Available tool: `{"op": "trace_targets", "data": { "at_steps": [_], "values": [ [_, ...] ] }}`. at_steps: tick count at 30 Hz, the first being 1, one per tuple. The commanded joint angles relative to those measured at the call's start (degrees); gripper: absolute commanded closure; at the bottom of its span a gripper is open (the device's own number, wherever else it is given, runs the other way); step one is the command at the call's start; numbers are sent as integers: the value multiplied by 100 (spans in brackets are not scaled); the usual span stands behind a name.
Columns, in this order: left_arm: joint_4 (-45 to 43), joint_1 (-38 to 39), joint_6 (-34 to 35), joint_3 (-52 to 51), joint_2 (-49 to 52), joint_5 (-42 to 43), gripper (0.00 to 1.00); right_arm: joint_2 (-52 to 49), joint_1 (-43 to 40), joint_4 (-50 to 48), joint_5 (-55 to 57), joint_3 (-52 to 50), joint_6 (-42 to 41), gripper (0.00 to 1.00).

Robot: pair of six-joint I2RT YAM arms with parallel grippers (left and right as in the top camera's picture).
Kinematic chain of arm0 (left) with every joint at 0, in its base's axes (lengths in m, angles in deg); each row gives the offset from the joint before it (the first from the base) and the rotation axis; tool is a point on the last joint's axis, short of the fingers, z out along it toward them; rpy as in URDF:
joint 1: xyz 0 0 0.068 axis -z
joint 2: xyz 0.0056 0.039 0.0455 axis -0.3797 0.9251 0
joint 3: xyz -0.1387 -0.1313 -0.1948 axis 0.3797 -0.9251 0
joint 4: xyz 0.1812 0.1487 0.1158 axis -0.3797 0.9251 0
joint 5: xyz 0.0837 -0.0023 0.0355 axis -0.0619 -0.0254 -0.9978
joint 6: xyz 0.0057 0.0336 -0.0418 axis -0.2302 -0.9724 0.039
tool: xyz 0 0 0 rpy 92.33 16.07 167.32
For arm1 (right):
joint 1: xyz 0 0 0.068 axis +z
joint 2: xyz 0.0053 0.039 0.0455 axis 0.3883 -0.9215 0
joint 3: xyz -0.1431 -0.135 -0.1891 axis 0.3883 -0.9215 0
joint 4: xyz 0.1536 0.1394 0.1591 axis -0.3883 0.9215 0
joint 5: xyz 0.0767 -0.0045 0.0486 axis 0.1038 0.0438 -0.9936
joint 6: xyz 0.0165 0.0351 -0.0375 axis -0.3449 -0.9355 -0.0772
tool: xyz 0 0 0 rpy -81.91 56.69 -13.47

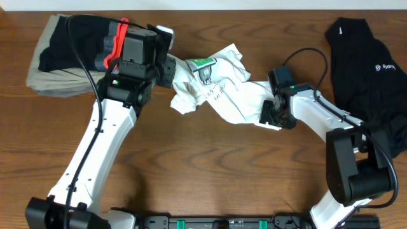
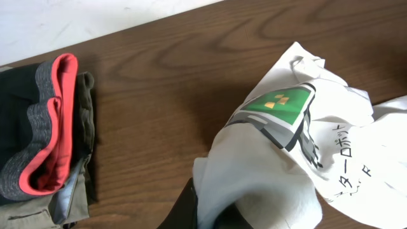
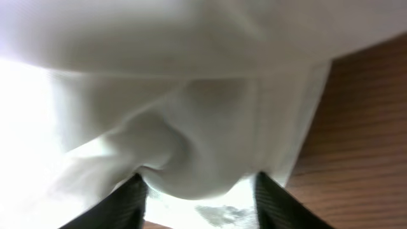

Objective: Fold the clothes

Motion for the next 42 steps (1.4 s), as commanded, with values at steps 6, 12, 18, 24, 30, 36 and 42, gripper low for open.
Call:
{"op": "trace_targets", "data": {
  "at_steps": [6, 12, 18, 24, 30, 36, 42],
  "values": [
    [31, -26, 46, 46, 44, -94, 94, -173, -28, -76, -48, -234, -87, 99],
    [33, -26, 48, 46, 15, -575, 94, 671, -442, 426, -48, 81, 120, 99],
    [138, -26, 48, 46, -356, -1226, 94, 2035, -1088, 1200, -48, 699, 516, 99],
    [378, -26, 52, 46, -1034, -1355, 94, 2957, -1606, 1985, -66, 1217, 800, 99],
    [815, -26, 55, 46, -2024, -1357, 94, 3705, -1681, 2485, -87, 1419, 887, 99],
    [1185, -26, 367, 46, -3180, -1353, 94, 4369, -1681, 2745, -94, 1453, 885, 99],
    [1364, -24, 629, 46, -3724, -1329, 94, 4400, -1676, 2702, -149, 1453, 885, 99]
  ]
}}
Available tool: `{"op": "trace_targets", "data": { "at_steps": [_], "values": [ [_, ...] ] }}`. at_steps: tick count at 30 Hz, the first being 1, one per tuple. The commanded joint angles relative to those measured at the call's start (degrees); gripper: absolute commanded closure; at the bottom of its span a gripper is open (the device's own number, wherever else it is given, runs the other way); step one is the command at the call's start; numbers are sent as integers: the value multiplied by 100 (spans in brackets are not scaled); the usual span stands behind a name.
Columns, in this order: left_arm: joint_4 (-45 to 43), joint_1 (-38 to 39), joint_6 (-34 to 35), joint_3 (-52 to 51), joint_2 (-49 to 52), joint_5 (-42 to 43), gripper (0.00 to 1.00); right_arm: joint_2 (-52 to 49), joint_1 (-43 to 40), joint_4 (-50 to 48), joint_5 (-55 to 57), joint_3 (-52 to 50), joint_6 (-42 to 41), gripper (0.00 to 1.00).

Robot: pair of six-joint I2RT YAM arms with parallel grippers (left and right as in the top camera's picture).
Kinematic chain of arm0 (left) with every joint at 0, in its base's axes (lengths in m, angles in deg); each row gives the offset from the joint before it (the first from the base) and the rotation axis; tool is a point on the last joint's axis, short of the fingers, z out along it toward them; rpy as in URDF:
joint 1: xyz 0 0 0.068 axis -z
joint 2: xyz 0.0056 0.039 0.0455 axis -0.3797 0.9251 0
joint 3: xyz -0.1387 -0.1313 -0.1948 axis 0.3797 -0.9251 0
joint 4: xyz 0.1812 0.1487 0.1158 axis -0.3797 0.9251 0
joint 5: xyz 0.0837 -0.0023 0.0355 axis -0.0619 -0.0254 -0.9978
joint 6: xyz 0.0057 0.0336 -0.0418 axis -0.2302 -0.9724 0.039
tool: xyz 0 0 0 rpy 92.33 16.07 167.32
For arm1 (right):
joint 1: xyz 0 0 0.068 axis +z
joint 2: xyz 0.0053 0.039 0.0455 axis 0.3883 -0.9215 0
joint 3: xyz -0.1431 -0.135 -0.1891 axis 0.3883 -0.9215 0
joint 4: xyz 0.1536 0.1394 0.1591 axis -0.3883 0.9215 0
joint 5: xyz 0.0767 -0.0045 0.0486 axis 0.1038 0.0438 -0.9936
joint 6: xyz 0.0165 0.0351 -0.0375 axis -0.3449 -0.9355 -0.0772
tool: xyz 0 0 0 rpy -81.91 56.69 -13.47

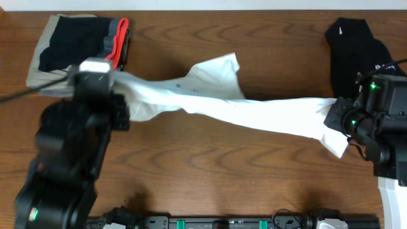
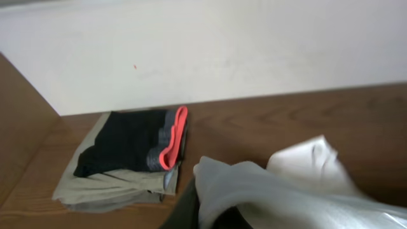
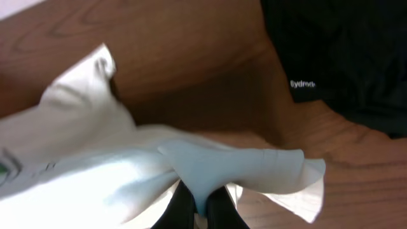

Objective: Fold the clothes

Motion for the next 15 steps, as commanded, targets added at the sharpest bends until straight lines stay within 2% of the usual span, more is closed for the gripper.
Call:
{"op": "trace_targets", "data": {
  "at_steps": [1, 8, 15],
  "values": [
    [76, -26, 219, 46, -17, -107, 94, -192, -70, -39, -68, 90, 72, 99],
    [188, -26, 216, 39, 1001, -109, 94, -1189, -70, -428, -105, 90, 118, 99],
    [-588, -26, 214, 39, 2719, -109, 94, -2761, -70, -1478, -107, 90, 221, 99]
  ]
}}
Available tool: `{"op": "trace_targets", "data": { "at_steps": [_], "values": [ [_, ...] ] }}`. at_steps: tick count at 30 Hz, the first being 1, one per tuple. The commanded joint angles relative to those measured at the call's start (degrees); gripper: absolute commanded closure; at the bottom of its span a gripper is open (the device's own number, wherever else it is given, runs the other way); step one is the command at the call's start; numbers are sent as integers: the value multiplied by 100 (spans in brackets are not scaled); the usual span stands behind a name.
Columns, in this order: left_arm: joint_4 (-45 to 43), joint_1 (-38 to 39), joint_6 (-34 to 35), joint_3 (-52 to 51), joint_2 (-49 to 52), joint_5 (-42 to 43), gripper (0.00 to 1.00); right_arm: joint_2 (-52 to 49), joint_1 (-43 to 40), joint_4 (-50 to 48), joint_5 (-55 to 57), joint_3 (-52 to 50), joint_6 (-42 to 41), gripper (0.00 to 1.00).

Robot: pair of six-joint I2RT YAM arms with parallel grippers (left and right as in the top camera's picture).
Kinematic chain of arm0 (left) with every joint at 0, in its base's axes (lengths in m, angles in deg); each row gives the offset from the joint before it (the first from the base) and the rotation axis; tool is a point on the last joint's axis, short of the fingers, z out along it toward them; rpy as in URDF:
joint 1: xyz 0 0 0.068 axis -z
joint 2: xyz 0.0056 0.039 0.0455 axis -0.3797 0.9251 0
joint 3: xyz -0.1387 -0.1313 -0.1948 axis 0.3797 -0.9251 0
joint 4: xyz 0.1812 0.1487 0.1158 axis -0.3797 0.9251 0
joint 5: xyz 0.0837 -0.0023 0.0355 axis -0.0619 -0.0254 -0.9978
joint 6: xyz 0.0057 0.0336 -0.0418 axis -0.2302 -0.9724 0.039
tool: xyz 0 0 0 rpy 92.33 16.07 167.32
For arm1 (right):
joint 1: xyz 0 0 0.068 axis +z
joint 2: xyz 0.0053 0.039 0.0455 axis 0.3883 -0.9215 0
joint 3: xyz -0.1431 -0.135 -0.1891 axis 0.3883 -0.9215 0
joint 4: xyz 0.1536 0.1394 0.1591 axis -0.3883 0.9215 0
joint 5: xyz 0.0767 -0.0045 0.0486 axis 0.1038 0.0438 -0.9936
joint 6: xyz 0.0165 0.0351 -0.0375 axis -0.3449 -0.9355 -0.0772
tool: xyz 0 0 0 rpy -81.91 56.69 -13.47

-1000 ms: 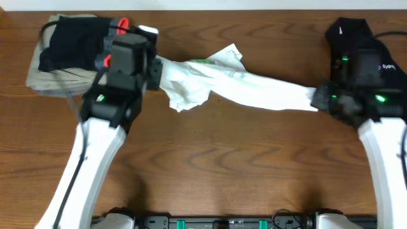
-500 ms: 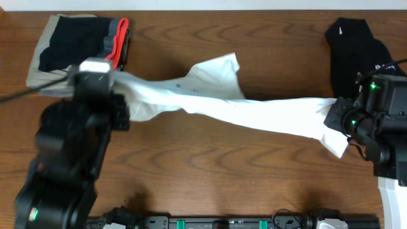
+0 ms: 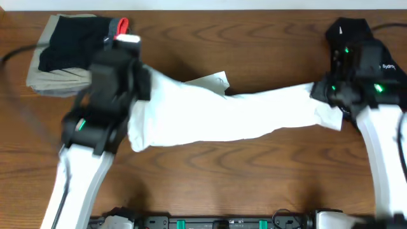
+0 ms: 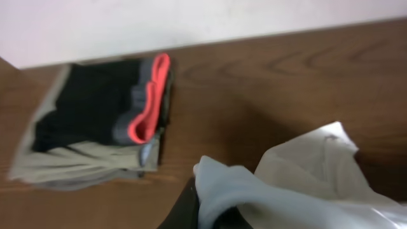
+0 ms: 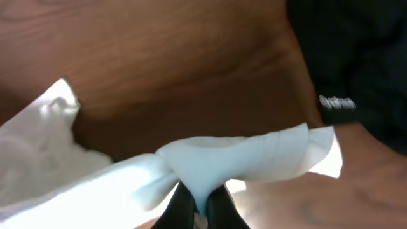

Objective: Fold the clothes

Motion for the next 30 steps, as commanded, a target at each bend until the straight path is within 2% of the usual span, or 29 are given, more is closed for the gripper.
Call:
{"op": "trace_targets", "data": {
  "at_steps": [1, 10, 13, 15, 16, 18, 25, 30],
  "values": [
    [-380, -26, 31, 28, 798, -111, 94, -822, -70, -457, -2, 79, 149, 99],
    [-1375, -26, 31, 26, 2555, -111, 94, -2940, -70, -2789, -146, 79, 323, 97],
    [-1519, -26, 31, 28, 2909, -111, 94, -3298, -70, -3585, -361, 79, 570, 86],
    [-1574, -26, 31, 28, 3060, -111, 94, -3331, -70, -3845, -507, 79, 715, 63],
    [-1600, -26, 31, 26, 3119, -111, 94, -3316, -70, -3864, -520, 83, 732, 53],
    [-1626, -26, 31, 26, 3180, -111, 94, -3202, -70, -3722, -527, 90, 730, 46],
    [-1644, -26, 31, 28, 3189, -111, 94, -2549, -70, -2046, -601, 90, 632, 44],
    [-1663, -26, 31, 26, 3189, -111, 94, -2487, -70, -1071, -555, 79, 638, 44]
  ]
}}
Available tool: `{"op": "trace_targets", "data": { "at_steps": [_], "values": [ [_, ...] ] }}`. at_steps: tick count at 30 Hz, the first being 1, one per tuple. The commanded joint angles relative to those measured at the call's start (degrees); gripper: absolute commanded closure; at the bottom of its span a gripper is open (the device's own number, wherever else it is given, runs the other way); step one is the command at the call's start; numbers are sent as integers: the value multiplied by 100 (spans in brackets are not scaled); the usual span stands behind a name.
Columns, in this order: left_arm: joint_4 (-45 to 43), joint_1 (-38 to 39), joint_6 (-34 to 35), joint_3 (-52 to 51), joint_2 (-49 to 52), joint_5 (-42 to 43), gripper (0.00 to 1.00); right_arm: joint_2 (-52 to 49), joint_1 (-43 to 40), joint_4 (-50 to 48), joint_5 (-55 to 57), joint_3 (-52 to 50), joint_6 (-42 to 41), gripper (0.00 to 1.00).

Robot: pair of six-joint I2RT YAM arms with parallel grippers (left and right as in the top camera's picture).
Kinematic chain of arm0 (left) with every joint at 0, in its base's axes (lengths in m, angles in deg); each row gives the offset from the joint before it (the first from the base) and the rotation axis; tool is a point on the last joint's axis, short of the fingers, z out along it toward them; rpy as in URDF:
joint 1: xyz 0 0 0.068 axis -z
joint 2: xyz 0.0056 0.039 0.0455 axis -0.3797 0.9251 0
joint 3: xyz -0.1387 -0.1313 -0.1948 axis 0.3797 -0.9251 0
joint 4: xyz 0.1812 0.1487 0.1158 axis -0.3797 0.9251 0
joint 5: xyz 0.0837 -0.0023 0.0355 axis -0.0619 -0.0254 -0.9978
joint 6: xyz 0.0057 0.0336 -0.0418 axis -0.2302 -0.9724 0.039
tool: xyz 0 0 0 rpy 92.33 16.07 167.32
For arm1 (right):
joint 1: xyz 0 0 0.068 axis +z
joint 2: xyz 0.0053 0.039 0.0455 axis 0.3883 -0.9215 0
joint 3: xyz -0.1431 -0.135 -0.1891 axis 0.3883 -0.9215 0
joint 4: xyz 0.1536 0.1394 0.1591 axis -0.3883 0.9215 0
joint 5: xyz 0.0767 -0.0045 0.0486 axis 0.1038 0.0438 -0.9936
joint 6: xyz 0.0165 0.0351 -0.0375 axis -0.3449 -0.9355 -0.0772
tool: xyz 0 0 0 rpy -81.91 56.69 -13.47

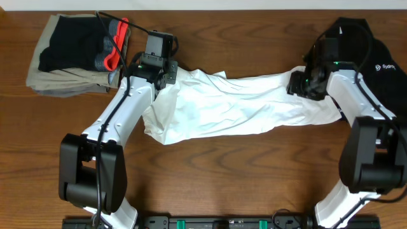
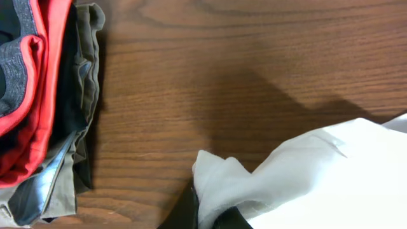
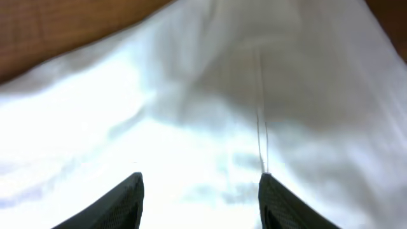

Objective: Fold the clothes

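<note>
A white t-shirt (image 1: 229, 105) lies stretched left to right across the table's middle. My left gripper (image 1: 164, 77) is shut on its upper left corner, and the pinched white cloth (image 2: 219, 184) bunches over the dark fingers in the left wrist view. My right gripper (image 1: 299, 84) stands open just above the shirt's right end. Its two fingers (image 3: 127, 200) spread wide over bright white cloth (image 3: 203, 121) with nothing between them.
A stack of folded clothes (image 1: 76, 51), black, grey, red and khaki, sits at the far left corner and shows as the folded stack (image 2: 38, 108) in the left wrist view. A black garment (image 1: 372, 63) lies in a heap at the far right.
The shirt hung stretched between both shut grippers above the table; now it lies on the wood. My right gripper has let go and opened. The left gripper has come down, still holding its corner.
The shirt lay crumpled mid-table with the left gripper shut on it and the right gripper's fingers apart over its cloth. Then both grippers, shut on its two ends, held it stretched wide in the air. Now it lies spread on the table, the right end released.
</note>
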Motion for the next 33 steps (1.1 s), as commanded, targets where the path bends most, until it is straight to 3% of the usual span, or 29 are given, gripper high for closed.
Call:
{"op": "trace_targets", "data": {
  "at_steps": [1, 18, 33],
  "values": [
    [-31, -26, 28, 31, 11, -109, 94, 61, -70, 271, -22, 37, -4, 45],
    [-26, -101, 31, 28, 11, -107, 94, 57, -70, -201, 782, -662, -249, 55],
    [-20, -101, 28, 28, 11, -107, 94, 9, -70, -857, 612, -1060, -420, 63]
  ]
}}
